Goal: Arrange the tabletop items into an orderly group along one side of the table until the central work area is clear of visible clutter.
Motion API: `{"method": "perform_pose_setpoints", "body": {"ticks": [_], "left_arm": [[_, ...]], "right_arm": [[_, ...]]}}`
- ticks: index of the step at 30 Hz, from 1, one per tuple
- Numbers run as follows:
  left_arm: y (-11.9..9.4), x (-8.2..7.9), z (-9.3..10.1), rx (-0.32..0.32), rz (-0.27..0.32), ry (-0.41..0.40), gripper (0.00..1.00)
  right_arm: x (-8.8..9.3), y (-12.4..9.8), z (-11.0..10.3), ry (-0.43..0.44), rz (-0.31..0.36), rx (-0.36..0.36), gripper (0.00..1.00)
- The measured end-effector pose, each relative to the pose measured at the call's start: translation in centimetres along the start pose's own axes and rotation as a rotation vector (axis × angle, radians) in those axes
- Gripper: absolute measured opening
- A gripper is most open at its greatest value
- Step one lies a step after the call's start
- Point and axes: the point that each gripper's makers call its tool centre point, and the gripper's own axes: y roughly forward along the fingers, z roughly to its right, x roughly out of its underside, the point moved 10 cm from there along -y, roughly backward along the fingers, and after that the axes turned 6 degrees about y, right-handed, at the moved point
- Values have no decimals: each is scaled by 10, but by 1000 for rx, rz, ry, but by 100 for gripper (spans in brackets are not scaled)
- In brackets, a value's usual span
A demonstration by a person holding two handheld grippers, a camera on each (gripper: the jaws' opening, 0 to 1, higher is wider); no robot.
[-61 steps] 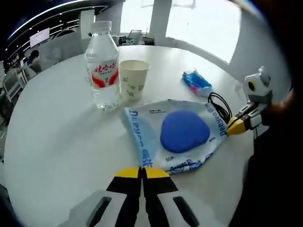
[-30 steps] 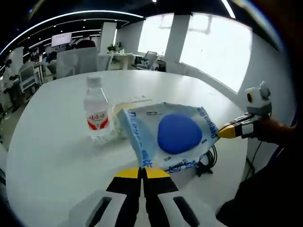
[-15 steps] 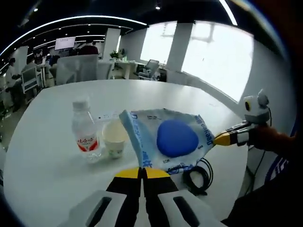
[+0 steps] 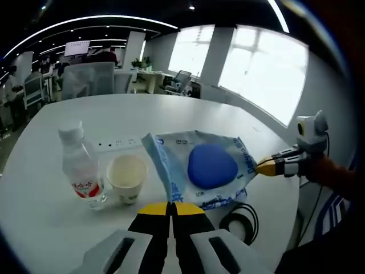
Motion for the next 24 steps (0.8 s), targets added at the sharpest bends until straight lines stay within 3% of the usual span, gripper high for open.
{"method": "perform_pose_setpoints", "body": {"ticks": [11,24], "left_arm": [[33,-7,-2,5,-23,-14,0],[61,5,-9,-15,-89,-42,0]], "right_arm": [[-18,21,25,-51,-26,36,0],[-15,48,36,-115,-102,36,0]]}}
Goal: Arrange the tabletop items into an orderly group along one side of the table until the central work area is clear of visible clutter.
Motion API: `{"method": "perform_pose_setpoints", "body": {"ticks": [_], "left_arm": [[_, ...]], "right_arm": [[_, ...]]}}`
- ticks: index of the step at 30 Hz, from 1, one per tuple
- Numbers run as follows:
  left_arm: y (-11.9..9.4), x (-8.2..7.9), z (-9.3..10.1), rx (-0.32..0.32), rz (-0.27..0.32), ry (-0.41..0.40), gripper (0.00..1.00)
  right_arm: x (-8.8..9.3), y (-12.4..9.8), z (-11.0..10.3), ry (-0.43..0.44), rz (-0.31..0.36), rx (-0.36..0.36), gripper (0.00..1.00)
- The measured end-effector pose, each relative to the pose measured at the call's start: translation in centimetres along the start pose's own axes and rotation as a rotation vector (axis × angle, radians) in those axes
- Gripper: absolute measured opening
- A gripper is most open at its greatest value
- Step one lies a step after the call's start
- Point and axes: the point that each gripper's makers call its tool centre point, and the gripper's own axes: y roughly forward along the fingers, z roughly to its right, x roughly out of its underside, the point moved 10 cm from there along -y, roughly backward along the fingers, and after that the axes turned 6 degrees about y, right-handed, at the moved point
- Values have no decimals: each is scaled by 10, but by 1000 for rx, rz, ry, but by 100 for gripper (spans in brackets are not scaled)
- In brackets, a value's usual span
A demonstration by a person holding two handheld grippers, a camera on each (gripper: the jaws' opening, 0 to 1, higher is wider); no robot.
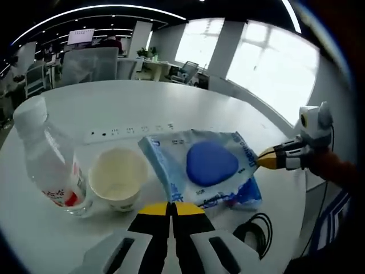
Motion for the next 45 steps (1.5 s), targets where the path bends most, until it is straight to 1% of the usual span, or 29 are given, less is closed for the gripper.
{"method": "perform_pose_setpoints", "body": {"ticks": [3,5,9,10,12,15,17,21,24,30,33,34,35,36,39,41,43,45], "left_arm": [[7,5,-4,-11,-19,-6,0],[8,6,-4,-16,-22,-5,0],[14,10,-5,-26,-31,-7,0],[15,11,-6,-26,-34,-9,0],[18,12,-6,-35,-36,-10,0],[24,15,-6,-39,-45,-8,0],[26,17,-5,-49,-49,0,0],[30,21,-6,-54,-57,-5,0],[32,22,-7,-69,-58,-10,0],[34,21,-8,-81,-55,-8,0],[32,25,-8,-90,-59,-9,1],[31,26,-8,-91,-61,-7,1],[31,27,-9,-89,-78,7,1],[30,28,-9,-90,-82,12,0],[26,27,-9,-93,-63,11,0],[24,26,-9,-101,-58,12,1],[22,26,-7,-94,-61,8,2],[19,26,-4,-96,-64,22,5]], "right_arm": [[1,9,1,-8,-19,-9,0],[2,12,1,-16,-27,-9,0],[4,24,3,-29,-45,-10,0],[5,22,3,-28,-47,-10,0],[7,25,3,-32,-49,-13,0],[4,25,4,-42,-46,-8,0],[4,30,5,-47,-47,-10,0],[6,32,6,-47,-51,-10,0],[8,33,7,-45,-52,-10,0],[8,35,8,-44,-49,-10,0],[8,38,8,-45,-47,-20,0],[8,38,7,-58,-48,-25,0],[8,39,8,-86,-49,-22,0],[8,39,8,-104,-47,-28,0],[10,35,7,-158,-37,-36,0],[9,34,7,-149,-33,-47,3],[8,31,8,-153,-16,-38,8],[8,27,8,-147,-12,-48,14]]}}
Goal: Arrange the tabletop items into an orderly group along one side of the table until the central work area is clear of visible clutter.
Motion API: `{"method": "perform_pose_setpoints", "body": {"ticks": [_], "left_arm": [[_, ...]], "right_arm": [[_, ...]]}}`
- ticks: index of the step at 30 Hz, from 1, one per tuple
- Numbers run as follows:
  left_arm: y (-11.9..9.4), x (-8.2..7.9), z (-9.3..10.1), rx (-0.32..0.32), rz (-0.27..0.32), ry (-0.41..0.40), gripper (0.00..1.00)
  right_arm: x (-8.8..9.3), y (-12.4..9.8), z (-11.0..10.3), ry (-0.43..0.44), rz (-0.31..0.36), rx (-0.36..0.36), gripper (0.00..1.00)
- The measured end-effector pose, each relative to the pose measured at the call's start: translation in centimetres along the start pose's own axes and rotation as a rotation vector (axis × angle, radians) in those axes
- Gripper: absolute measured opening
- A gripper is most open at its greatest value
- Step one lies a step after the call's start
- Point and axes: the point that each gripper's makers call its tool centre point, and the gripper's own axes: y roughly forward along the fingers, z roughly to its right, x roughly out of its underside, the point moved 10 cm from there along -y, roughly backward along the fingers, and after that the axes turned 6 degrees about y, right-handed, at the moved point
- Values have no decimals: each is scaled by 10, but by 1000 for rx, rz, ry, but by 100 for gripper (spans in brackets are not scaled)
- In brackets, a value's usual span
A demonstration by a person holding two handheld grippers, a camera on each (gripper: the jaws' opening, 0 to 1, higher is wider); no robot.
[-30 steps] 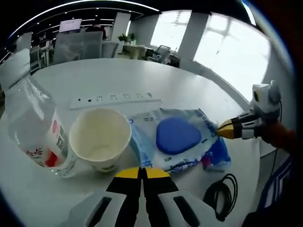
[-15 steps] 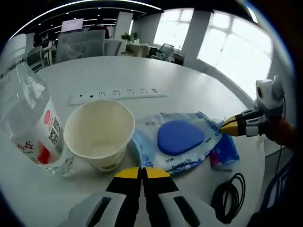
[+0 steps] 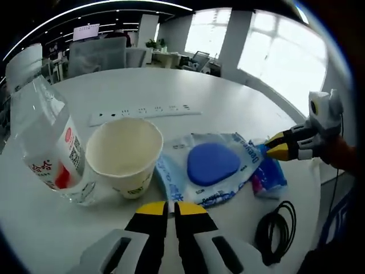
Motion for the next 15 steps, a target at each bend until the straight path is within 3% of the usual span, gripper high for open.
{"method": "perform_pose_setpoints", "body": {"ticks": [8,15], "left_arm": [[-22,-7,21,-14,48,39,25],[-32,-8,45,19,83,38,36]], "right_arm": [[5,-17,12,-4,50,4,30],[21,-30,25,30,64,6,40]]}}
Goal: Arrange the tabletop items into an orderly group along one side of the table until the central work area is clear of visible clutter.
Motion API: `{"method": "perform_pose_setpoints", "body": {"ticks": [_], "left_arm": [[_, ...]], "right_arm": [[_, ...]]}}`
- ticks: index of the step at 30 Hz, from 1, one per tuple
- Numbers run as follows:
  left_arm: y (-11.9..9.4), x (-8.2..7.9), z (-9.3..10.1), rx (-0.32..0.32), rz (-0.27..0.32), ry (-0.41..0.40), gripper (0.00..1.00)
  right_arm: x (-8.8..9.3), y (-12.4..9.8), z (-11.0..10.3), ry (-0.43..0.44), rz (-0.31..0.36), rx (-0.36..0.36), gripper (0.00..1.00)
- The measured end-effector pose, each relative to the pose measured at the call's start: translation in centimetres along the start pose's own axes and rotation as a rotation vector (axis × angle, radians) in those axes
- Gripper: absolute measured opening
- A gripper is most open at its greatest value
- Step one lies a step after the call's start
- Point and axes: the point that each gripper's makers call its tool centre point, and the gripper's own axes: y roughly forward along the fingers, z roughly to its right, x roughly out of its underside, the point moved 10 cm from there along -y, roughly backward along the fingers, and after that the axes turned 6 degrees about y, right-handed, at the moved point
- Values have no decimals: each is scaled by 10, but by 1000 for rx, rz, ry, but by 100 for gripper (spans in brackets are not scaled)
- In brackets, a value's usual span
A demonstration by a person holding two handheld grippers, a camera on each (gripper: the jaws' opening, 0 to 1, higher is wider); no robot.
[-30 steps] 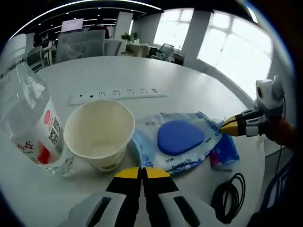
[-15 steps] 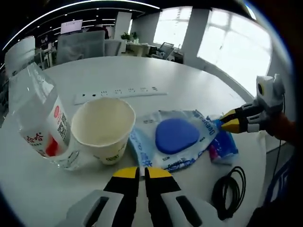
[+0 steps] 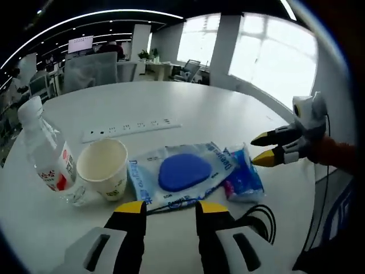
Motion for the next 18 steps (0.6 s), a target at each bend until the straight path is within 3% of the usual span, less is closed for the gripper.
{"method": "perform_pose_setpoints", "body": {"ticks": [10,18], "left_arm": [[-6,11,33,38,-2,-27,39],[-3,10,71,87,22,-43,39]], "right_arm": [[7,-17,14,-1,20,1,45],[16,-21,29,-53,-16,-30,46]]}}
